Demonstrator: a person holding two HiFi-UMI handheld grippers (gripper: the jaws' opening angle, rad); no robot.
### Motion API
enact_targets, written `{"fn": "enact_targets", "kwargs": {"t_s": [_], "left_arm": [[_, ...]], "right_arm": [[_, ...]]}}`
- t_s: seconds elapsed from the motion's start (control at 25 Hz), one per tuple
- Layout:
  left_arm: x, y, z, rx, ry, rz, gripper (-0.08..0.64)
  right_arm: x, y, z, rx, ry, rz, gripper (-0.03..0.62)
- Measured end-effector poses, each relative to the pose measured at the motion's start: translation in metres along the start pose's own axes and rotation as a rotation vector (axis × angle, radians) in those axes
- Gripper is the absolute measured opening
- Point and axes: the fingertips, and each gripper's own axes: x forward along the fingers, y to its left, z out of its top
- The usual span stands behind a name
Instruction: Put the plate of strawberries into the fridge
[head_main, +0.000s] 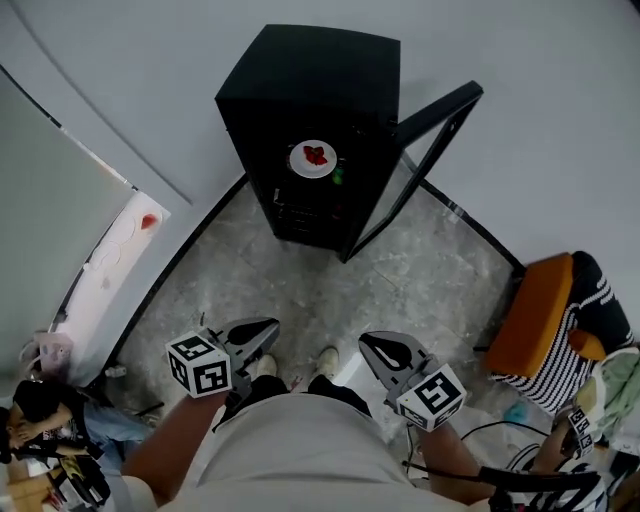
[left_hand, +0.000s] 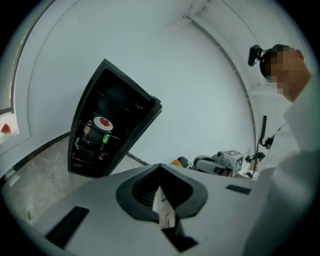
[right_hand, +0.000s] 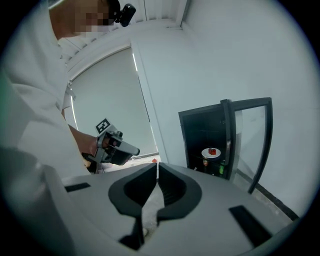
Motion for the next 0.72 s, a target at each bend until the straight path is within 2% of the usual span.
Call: {"fn": "enact_targets", "kwargs": {"t_s": [0.16, 0.32, 0.48, 0.72], "left_arm": [[-0.027, -0.033, -0.022, 0.048, 0.040, -0.040, 0.012], [-0.066, -0.047, -0.025, 0.082, 0.021, -0.069, 0.012], [-0.123, -0.050, -0.032, 0.105, -0.001, -0.111, 0.012], [-0.204, -0.036, -0.056, 0.099, -0.032, -0.146, 0.012]], "right_arm": [[0.007, 0.031, 0.000, -0.007, -0.001, 0.004, 0.025], [0.027, 0.070, -0.003, -0.037, 0.010, 0.019, 0.025], [0.050, 0.124, 0.001, -0.052, 0.002, 0.018, 0.025], [0.081, 0.211, -0.004, -0.043, 0.009, 0.008, 0.025]]}}
